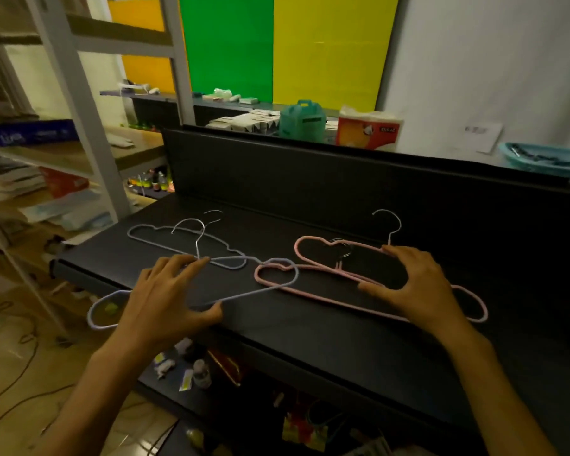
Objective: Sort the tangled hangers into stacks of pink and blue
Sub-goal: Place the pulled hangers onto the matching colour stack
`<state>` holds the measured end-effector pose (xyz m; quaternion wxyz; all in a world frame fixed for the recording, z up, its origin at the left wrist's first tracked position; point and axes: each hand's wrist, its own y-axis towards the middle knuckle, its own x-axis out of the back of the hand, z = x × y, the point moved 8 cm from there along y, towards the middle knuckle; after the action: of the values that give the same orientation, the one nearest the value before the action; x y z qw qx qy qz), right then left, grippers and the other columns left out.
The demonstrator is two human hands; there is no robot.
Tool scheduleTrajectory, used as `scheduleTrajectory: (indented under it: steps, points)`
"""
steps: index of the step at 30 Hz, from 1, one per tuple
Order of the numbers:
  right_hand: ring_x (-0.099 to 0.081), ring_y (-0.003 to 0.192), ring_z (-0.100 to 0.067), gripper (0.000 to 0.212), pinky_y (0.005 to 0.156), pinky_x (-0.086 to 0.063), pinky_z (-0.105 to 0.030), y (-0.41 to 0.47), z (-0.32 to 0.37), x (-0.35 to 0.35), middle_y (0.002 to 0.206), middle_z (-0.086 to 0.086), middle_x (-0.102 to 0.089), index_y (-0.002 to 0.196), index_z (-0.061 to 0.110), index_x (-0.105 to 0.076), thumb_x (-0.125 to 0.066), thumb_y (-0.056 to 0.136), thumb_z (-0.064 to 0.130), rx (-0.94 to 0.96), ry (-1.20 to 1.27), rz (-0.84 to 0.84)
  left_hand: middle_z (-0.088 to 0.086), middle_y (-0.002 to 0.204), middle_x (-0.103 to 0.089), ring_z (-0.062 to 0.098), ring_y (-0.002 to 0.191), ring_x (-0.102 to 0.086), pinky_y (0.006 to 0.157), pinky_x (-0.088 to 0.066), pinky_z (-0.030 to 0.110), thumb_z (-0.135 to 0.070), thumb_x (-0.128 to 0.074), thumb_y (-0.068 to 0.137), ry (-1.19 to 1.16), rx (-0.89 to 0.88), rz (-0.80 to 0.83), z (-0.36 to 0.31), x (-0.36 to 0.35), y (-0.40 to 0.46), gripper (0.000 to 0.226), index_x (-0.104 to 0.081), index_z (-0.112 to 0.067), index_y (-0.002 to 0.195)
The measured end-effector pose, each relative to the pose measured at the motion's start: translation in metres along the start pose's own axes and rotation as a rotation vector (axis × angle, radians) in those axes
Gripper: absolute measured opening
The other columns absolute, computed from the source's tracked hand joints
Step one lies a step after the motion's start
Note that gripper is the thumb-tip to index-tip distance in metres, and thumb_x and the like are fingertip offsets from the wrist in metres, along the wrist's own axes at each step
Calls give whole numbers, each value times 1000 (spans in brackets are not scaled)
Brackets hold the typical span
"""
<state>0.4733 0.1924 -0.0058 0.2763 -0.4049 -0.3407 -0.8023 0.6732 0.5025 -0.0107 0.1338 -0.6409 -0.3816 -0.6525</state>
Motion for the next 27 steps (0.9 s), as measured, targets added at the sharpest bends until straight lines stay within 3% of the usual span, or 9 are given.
scheduleTrajectory:
  steps: [8, 13, 22, 27]
  points:
    - [-29, 134, -18, 89, 108, -30, -39, -4, 19, -43, 148, 2, -32, 139, 36, -36, -68, 63, 68, -177, -42, 117, 5, 135, -45, 23, 123, -41, 95, -40, 42, -78, -40, 63, -162, -186, 7, 34, -3, 61, 94, -39, -25, 141]
    - [-28, 135, -14, 89, 110, -27, -35, -11, 43, -60, 147, 6, -32, 139, 37, -34, -68, 63, 68, -172, -78, 190, 5, 137, -42, 22, 123, -40, 95, -39, 40, -78, -39, 60, -246, -288, 26, 33, -8, 83, 96, -38, -26, 141]
    - [-29, 133, -12, 88, 106, -29, -31, -3, 45, -69, 147, 9, -30, 140, 41, -31, -69, 64, 66, -207, -103, 279, 2, 141, -39, 23, 129, -36, 103, -34, 43, -78, -40, 57, -284, -341, 67, 17, -27, 102, 99, -35, -29, 142]
    - [-29, 133, -13, 87, 106, -29, -33, -3, 42, -70, 148, 9, -29, 141, 41, -29, -70, 68, 62, -186, -71, 335, 3, 140, -39, 23, 128, -35, 103, -34, 43, -70, -53, 60, -292, -334, 73, 11, -31, 105, 94, -35, -29, 142]
